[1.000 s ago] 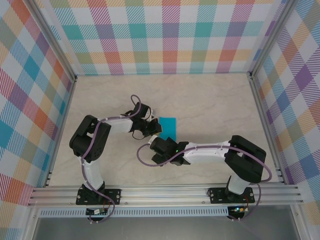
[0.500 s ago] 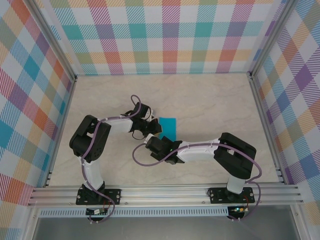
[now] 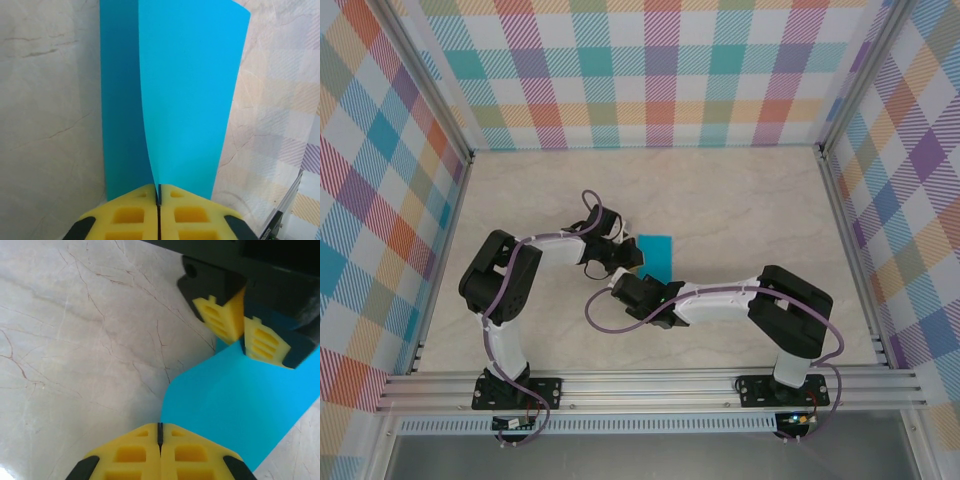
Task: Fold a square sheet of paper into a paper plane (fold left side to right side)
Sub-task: Third fold the triangle at the center of the table.
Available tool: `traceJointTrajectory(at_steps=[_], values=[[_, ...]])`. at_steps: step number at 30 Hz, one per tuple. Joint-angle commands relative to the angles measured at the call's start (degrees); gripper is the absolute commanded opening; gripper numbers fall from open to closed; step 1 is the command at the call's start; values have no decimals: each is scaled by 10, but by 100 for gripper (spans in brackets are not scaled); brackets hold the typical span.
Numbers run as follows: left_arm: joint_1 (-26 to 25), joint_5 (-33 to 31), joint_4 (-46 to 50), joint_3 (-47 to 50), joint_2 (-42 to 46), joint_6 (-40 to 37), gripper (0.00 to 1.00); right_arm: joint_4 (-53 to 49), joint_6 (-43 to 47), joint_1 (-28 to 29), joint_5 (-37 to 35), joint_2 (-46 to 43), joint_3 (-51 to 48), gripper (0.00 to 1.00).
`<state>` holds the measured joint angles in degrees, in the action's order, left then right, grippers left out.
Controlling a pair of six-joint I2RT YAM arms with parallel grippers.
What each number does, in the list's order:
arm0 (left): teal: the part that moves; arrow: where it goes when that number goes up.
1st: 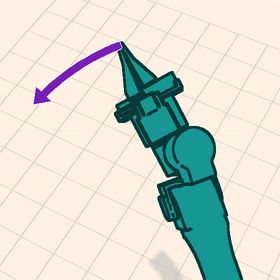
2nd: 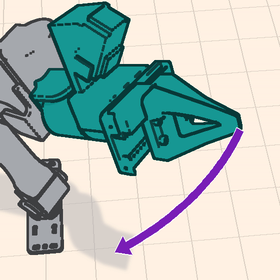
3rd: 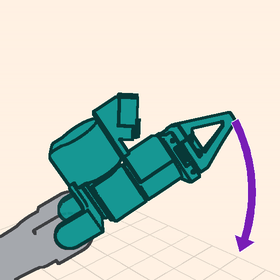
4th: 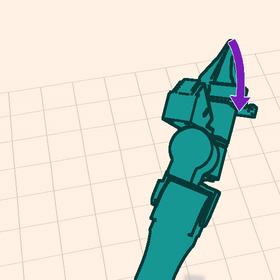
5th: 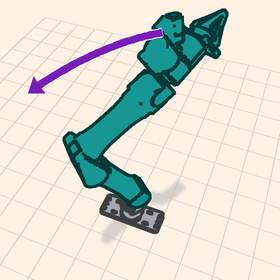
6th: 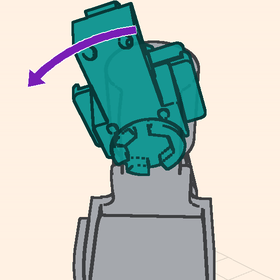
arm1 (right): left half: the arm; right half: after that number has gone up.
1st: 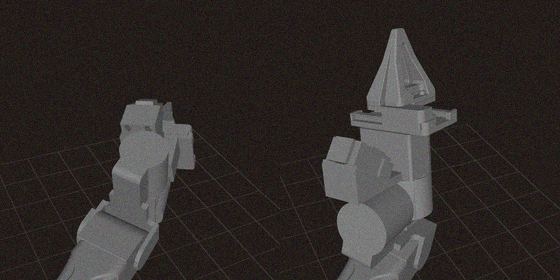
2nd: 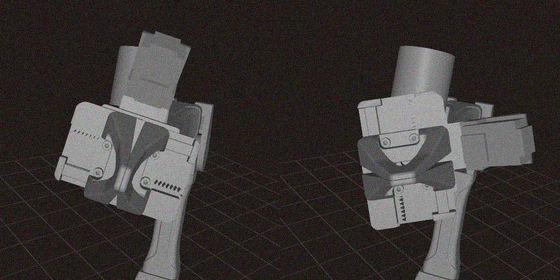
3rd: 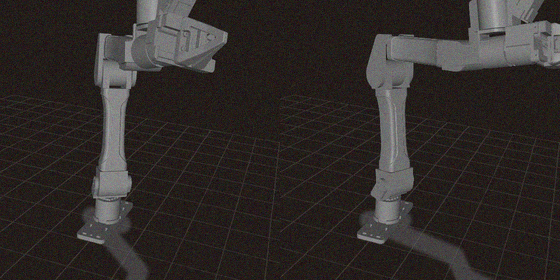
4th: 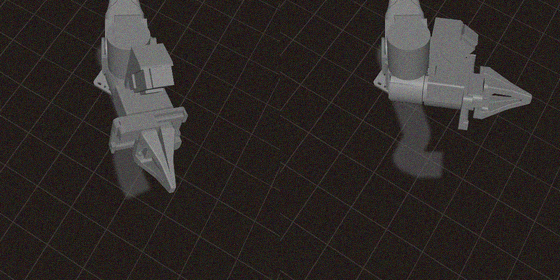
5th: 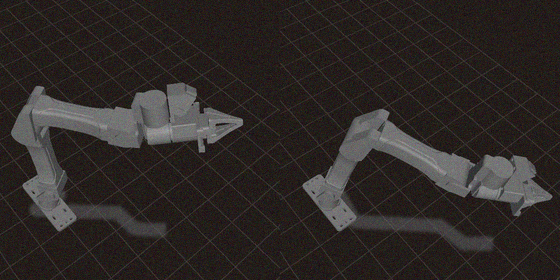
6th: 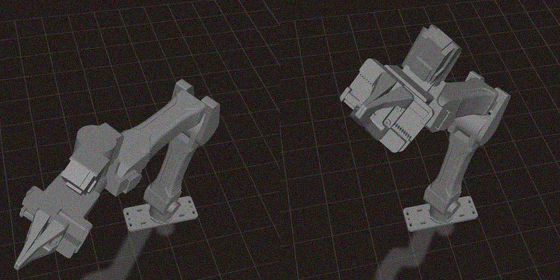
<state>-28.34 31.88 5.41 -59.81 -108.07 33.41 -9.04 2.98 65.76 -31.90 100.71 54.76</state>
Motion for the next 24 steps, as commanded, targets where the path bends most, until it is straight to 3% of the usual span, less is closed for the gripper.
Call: traceJointTrajectory(at_steps=[1, 4, 11, 16, 24], values=[[8, -8, 53, -14, 39, -36, 29, -17, -15, 1, 15, -19, 8, 0], [17, -8, 81, -14, 59, -56, 40, -25, -23, -3, 32, -19, 10, 0], [46, -13, 172, -24, 96, -114, 49, -36, -32, -11, 53, -14, 16, 0], [48, 29, 155, -57, 77, -113, 41, -38, -40, -17, 64, -17, 17, 0], [9, 77, 172, -190, -53, -134, 25, -45, -50, -22, 69, -15, 20, 0]])
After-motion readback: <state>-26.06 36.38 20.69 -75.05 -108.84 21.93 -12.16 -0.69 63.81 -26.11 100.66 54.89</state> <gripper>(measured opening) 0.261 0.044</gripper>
